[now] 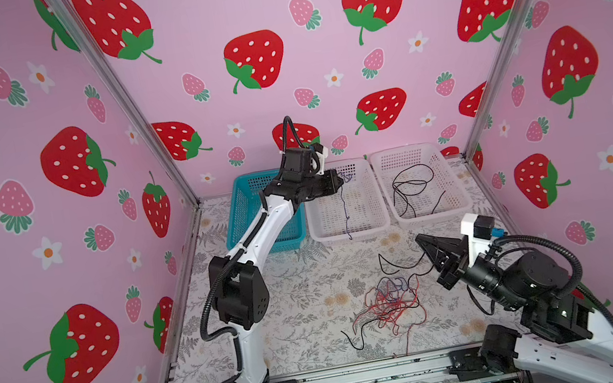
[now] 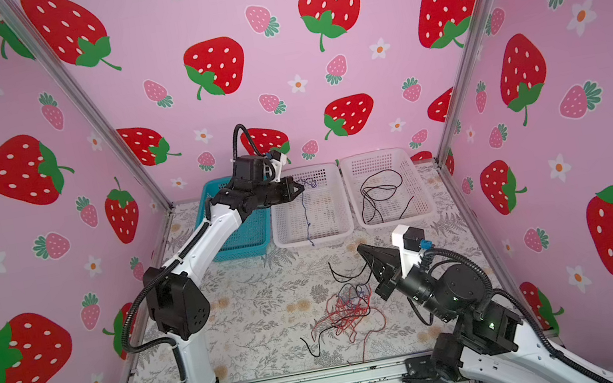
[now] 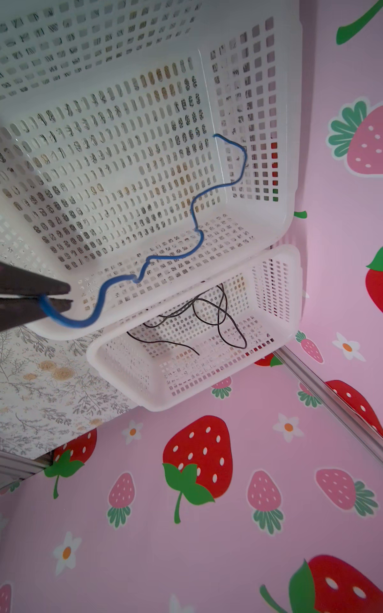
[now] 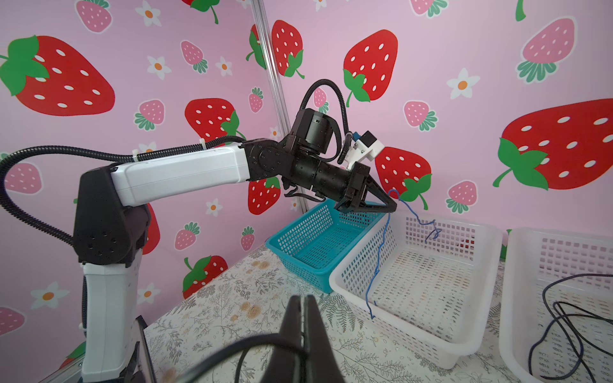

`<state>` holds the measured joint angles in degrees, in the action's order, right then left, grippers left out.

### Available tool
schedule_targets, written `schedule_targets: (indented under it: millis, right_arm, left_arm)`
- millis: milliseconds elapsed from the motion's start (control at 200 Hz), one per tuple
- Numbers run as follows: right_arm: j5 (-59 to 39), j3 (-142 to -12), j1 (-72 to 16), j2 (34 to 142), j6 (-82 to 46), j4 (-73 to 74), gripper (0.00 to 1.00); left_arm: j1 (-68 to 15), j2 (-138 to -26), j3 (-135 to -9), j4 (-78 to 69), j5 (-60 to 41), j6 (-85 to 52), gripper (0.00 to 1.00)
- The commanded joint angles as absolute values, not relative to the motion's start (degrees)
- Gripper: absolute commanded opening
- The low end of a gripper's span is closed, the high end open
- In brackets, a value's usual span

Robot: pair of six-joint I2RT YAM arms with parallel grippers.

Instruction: Untangle the cables

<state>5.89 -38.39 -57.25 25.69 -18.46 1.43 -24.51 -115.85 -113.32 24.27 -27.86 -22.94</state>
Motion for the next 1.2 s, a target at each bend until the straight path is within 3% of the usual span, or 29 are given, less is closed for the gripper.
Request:
schedule_targets:
  millis: [0,200,880,1196]
  right_arm:
    - [4.8,-38.6,-57.1,24.9,-19.4,2.0,0.00]
    - [3.9,-38.1,-57.0,25.8,-19.1,2.0,0.00]
    - [3.3,-37.1,-57.0,26.4,-19.9,1.8,0.00]
    - [2.1,-36.8,-57.0,28.0,-21.2,3.6,0.00]
  left_arm:
    - [-23.0,-116.1,-120.6,24.9,-36.5,-29.4,0.00]
    - [-22.8,-121.4,-126.8,31.7,-45.3,-35.6,0.00]
    - [-24.3,-105.6,-106.0,39.6,-45.7,-32.1,0.00]
    - [-23.1,-108.4,-119.7,45.2,-41.4,-33.9,0.00]
